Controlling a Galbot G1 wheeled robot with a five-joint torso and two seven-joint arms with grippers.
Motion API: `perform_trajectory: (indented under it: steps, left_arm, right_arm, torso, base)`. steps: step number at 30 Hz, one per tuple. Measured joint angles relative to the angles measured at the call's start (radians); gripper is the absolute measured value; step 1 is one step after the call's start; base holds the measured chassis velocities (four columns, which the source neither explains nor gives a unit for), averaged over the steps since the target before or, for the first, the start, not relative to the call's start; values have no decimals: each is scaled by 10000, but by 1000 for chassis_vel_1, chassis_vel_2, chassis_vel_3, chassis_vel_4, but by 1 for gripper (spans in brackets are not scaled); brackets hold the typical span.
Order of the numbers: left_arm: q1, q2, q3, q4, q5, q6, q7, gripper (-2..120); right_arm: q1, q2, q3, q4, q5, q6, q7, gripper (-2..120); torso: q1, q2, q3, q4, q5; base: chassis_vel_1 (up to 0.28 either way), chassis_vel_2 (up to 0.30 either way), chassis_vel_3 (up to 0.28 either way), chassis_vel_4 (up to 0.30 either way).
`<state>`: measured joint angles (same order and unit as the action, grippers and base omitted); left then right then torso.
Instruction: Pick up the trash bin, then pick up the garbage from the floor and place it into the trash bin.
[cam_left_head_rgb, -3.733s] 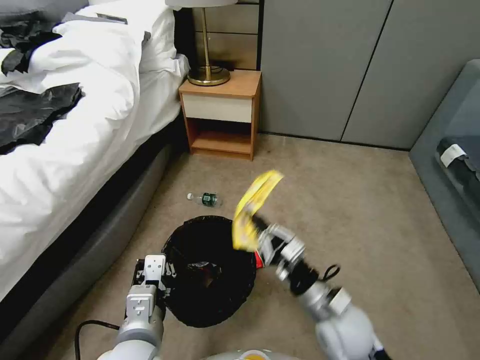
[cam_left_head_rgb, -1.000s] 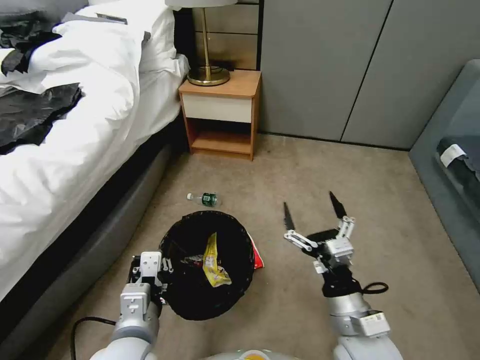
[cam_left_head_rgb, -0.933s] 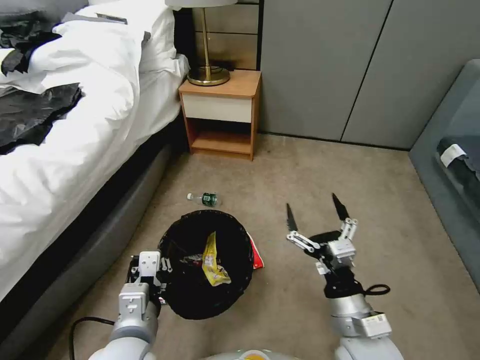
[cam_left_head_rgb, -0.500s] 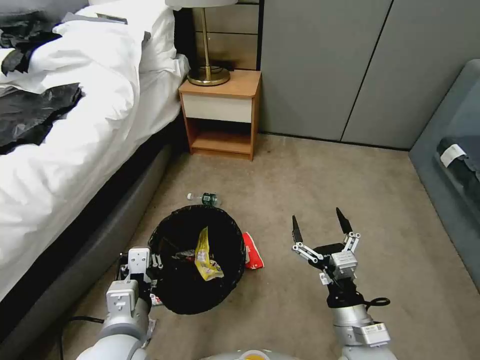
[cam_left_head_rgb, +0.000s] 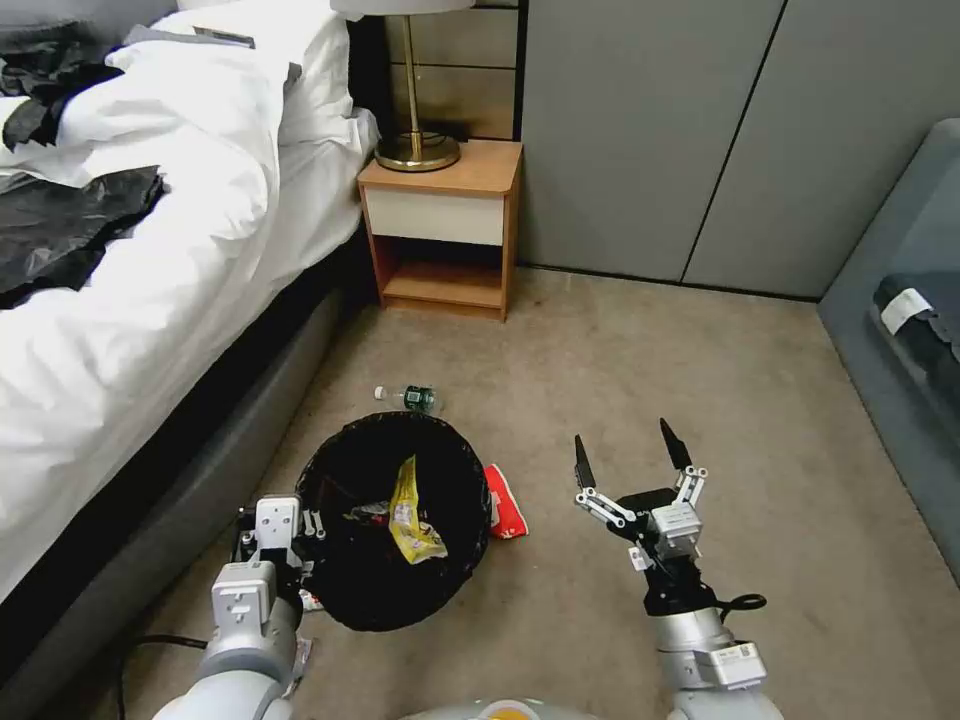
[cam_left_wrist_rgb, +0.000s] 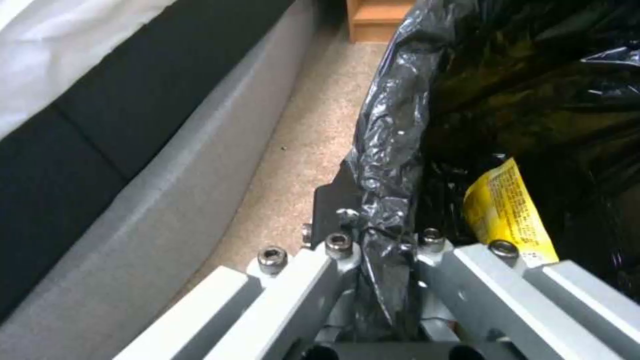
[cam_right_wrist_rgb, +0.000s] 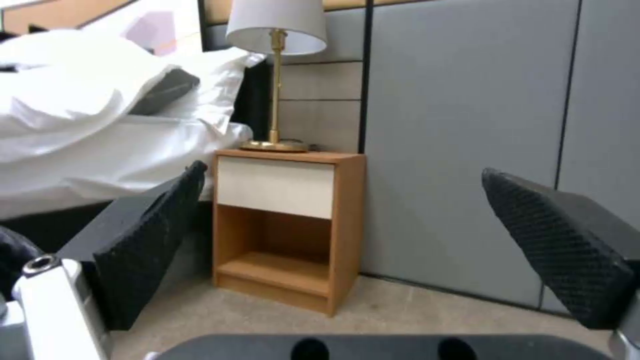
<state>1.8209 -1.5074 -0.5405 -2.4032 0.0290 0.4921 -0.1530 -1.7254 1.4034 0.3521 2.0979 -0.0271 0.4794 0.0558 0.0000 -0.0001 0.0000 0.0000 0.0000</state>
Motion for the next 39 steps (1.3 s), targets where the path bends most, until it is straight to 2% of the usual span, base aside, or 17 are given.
perform_trajectory:
  steps: [12,39]
  left_arm:
    - [38,-19,83,-27,70,0,25,0]
    - [87,1,206,-77,177,-66,-59,0]
  right_arm:
    - [76,13,-325,178,569,-66,-82,100]
    - [350,-114,-226,-376,223,135,-162,100]
  torso:
    - [0,0,0,0,0]
    - [-1,0,0,-2,0]
  base:
    - [0,0,0,0]
    - [40,41,43,44]
